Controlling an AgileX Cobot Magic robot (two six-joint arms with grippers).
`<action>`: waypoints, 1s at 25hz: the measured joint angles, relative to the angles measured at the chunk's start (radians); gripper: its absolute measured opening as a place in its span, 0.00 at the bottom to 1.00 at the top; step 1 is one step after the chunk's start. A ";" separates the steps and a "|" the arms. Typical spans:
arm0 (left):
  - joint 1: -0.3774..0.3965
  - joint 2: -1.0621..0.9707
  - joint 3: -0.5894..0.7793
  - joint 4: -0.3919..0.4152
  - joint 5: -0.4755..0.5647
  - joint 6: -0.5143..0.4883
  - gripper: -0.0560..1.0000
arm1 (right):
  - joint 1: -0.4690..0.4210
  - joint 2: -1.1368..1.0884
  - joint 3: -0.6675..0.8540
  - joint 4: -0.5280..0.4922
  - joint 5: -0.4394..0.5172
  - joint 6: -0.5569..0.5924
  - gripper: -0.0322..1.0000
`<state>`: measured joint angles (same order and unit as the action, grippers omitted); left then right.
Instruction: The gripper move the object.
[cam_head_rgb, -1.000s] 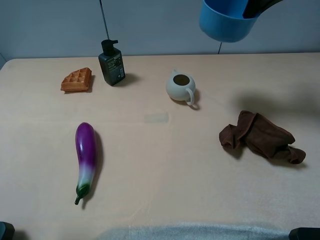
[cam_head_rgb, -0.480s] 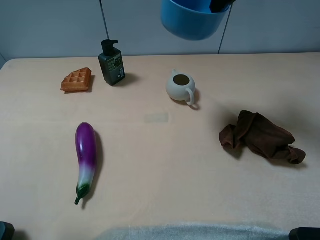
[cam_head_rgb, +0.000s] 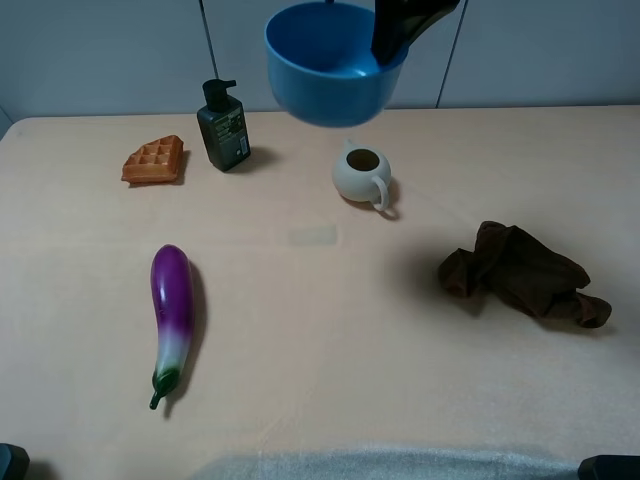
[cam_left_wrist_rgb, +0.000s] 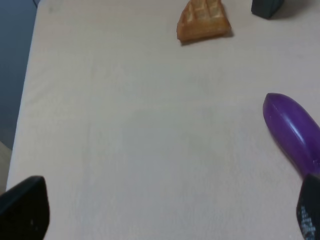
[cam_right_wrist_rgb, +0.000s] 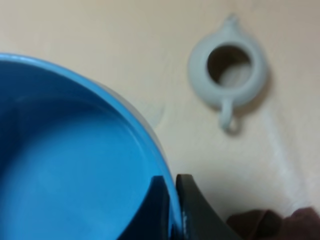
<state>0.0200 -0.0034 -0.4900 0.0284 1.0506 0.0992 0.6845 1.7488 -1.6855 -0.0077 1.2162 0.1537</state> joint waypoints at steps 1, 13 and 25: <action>0.000 0.000 0.000 0.000 0.000 0.000 0.99 | 0.013 0.000 0.020 -0.003 -0.003 0.007 0.00; 0.000 0.000 0.000 0.000 0.000 0.000 0.99 | 0.141 0.000 0.254 -0.007 -0.243 0.111 0.00; 0.000 0.000 0.000 0.000 0.000 0.000 0.99 | 0.200 0.078 0.386 0.008 -0.418 0.144 0.00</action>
<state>0.0200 -0.0034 -0.4900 0.0284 1.0506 0.0992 0.8840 1.8269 -1.3000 0.0000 0.7985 0.2980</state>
